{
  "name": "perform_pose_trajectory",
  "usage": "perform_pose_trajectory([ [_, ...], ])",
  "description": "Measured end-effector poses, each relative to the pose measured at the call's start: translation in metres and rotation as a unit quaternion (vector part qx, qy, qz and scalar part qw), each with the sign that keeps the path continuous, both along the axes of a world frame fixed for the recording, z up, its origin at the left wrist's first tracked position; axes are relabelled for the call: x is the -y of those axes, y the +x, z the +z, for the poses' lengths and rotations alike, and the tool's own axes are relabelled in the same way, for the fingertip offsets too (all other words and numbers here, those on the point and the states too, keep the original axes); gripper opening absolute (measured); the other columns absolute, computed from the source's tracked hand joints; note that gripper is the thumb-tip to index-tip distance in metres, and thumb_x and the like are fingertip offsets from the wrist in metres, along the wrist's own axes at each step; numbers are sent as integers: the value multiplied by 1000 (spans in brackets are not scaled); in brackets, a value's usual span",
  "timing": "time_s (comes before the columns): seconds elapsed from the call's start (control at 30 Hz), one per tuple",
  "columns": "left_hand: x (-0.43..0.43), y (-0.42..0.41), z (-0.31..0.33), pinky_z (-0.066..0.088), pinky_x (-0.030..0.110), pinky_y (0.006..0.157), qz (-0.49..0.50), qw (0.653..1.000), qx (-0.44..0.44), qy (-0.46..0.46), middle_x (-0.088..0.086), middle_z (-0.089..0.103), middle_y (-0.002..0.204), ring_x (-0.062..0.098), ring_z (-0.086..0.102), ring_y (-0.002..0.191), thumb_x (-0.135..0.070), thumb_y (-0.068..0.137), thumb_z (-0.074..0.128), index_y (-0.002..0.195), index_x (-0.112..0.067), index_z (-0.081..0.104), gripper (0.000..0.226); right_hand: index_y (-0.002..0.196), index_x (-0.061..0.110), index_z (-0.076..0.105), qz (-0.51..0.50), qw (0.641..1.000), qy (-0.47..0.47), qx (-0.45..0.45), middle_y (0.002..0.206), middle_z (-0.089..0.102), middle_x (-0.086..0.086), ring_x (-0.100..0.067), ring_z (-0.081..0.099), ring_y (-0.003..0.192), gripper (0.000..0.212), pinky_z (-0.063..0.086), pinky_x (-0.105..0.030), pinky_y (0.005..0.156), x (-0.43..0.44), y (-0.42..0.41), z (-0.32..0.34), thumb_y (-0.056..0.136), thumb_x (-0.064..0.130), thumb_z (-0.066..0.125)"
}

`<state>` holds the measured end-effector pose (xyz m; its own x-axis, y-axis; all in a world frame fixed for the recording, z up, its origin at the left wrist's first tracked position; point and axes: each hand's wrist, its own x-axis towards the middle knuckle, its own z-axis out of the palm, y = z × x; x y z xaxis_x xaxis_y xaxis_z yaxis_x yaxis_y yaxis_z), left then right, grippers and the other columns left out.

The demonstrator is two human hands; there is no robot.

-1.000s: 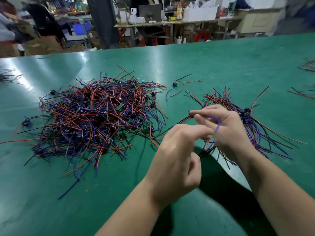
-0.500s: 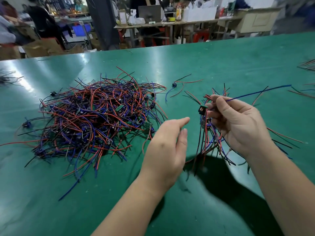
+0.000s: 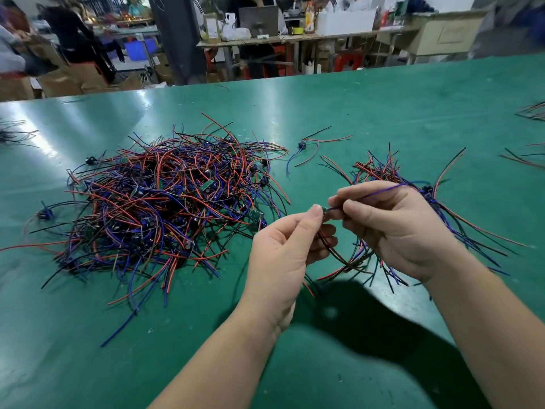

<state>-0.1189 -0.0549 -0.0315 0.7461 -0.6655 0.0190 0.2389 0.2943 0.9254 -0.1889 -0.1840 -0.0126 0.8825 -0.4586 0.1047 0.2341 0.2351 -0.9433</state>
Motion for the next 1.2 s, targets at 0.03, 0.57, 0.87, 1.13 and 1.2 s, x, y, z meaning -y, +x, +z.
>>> perform_pose_trajectory([
  [0.03,0,-1,1,51,19,59,-4,1000,0,-4,3,70,70,12,65,61,-41,67,67,73,-17,76,26,71,16,76,-26,999,18,-19,70,72,-3,-10,69,61,13,52,-15,55,1,2,-1,63,12,67],
  [0.57,0,2,3,42,17,39,-40,996,-84,18,-5,54,54,3,43,38,-39,75,58,75,-13,69,28,95,4,70,-22,995,12,-96,73,64,-3,-8,47,52,39,39,-15,49,-3,5,-4,65,29,67],
  [0.87,-9,6,9,35,15,33,-265,929,-235,108,-7,41,49,3,33,33,-47,91,43,101,-3,67,51,69,15,75,-2,997,-34,-65,67,67,0,-6,51,53,14,43,-21,53,-2,3,-4,66,25,67],
  [1.13,2,-3,1,54,23,48,-79,991,-40,102,4,65,69,13,65,55,-26,93,55,85,-5,68,27,61,16,72,-43,989,-122,-69,58,64,0,-8,50,50,15,41,-17,50,1,7,-13,60,30,73],
  [1.2,1,-3,-2,54,21,50,-73,993,-26,94,3,67,65,13,66,54,-18,91,57,81,-4,67,19,64,19,74,-27,988,-137,-66,60,66,1,-6,54,53,13,44,-16,52,3,7,-14,56,29,75],
])
